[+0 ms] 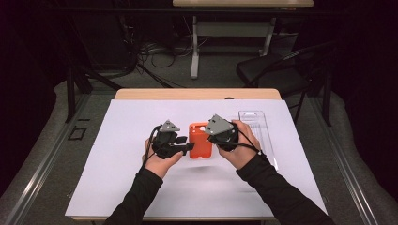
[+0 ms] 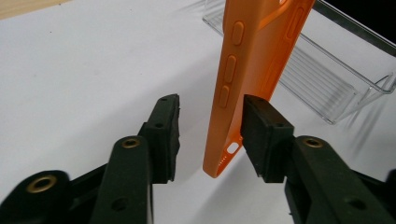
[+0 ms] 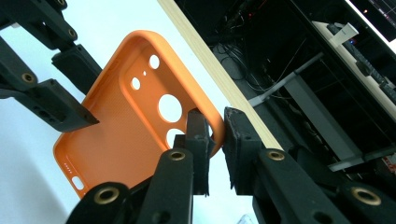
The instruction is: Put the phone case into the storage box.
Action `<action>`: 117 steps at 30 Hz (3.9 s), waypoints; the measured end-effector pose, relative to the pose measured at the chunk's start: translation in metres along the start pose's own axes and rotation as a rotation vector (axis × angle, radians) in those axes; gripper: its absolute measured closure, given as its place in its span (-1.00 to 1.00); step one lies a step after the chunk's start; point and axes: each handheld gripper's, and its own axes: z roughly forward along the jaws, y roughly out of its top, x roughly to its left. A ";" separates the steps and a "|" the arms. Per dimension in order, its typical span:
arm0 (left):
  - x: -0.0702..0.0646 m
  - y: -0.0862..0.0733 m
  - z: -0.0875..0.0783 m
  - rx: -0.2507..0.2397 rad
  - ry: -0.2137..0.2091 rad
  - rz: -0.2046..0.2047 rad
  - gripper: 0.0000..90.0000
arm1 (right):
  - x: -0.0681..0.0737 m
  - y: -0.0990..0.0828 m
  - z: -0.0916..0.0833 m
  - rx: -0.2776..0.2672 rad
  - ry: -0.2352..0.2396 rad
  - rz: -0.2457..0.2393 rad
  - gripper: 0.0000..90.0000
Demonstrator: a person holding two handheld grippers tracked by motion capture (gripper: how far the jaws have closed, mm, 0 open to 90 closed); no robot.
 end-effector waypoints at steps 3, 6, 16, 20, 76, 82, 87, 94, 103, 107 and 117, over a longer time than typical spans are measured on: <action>0.001 0.000 0.000 -0.002 0.001 0.006 0.15 | -0.001 0.000 -0.001 0.003 -0.001 -0.001 0.81; 0.001 -0.001 -0.001 -0.009 -0.002 -0.002 0.08 | -0.003 -0.001 -0.002 0.005 -0.006 0.002 0.81; 0.003 -0.003 0.000 -0.019 -0.019 0.009 -0.22 | -0.015 -0.002 -0.005 -0.007 -0.017 0.009 0.81; 0.004 -0.003 -0.001 -0.027 -0.016 0.017 -0.32 | -0.021 -0.004 -0.007 -0.002 -0.027 0.004 0.81; 0.021 -0.023 -0.027 -0.089 -0.010 -0.057 -0.55 | -0.119 -0.026 0.003 -0.037 -0.181 -0.032 0.81; 0.030 -0.025 -0.032 -0.087 -0.005 -0.054 -0.56 | -0.130 -0.032 0.002 -0.033 -0.213 -0.028 0.80; 0.038 -0.027 -0.037 -0.103 -0.003 -0.075 -0.60 | -0.139 -0.041 -0.001 -0.019 -0.237 -0.026 0.81; 0.041 -0.028 -0.040 -0.099 0.002 -0.072 -0.65 | -0.149 -0.054 -0.005 -0.002 -0.268 -0.020 0.80; 0.041 -0.029 -0.040 -0.099 0.007 -0.070 -0.65 | -0.155 -0.072 -0.006 0.023 -0.295 -0.026 0.81; 0.041 -0.029 -0.041 -0.100 0.012 -0.069 -0.65 | -0.158 -0.078 -0.007 0.029 -0.308 -0.034 0.81; 0.041 -0.030 -0.043 -0.102 0.020 -0.067 -0.66 | -0.161 -0.097 -0.003 0.044 -0.327 -0.025 0.81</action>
